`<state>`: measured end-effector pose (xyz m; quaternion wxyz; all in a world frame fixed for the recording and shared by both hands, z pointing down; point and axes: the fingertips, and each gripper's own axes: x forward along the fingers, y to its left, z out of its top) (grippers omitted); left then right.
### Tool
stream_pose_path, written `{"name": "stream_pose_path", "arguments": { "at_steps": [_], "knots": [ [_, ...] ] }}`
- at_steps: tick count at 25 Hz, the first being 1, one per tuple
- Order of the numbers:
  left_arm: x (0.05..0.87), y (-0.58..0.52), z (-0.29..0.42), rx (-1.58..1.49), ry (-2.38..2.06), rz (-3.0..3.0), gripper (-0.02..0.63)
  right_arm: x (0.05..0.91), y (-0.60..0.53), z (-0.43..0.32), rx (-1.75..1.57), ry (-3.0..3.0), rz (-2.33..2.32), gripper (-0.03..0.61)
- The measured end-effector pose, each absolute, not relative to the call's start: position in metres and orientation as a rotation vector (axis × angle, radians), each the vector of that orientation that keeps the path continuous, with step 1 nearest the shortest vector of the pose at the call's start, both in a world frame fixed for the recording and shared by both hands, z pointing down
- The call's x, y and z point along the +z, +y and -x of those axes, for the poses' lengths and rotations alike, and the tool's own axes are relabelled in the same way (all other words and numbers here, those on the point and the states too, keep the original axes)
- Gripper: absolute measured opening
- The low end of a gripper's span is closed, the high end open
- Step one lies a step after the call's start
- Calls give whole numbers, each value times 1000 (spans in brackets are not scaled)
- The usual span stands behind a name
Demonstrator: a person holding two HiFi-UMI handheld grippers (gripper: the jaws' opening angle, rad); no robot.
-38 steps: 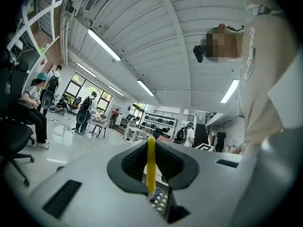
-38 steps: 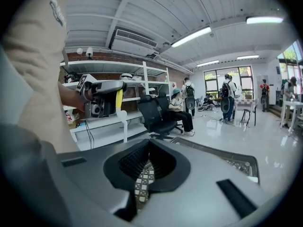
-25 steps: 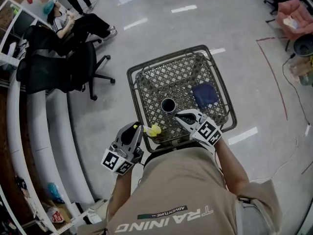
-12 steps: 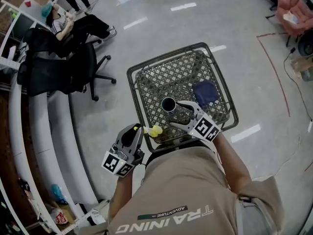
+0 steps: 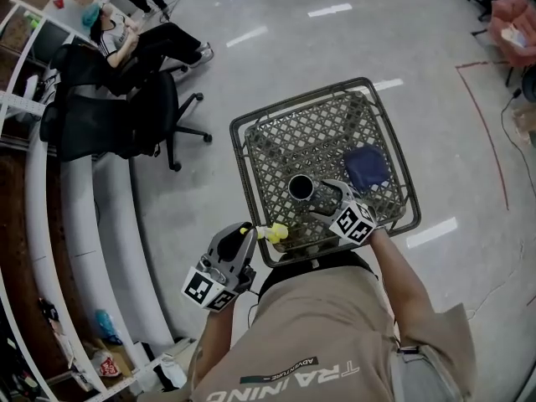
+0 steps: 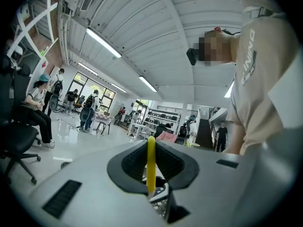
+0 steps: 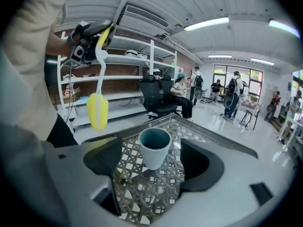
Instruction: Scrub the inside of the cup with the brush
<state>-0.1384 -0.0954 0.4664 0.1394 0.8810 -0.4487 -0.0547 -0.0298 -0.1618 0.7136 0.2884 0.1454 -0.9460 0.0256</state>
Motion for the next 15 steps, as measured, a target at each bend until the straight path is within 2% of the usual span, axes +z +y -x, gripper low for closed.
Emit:
{"name": "stream_pose_path", "arguments": {
  "at_steps": [15],
  "knots": [
    [468, -101, 142, -54, -1359, -2484, 52, 798, -177, 53, 178, -2482, -397, 391]
  ]
}}
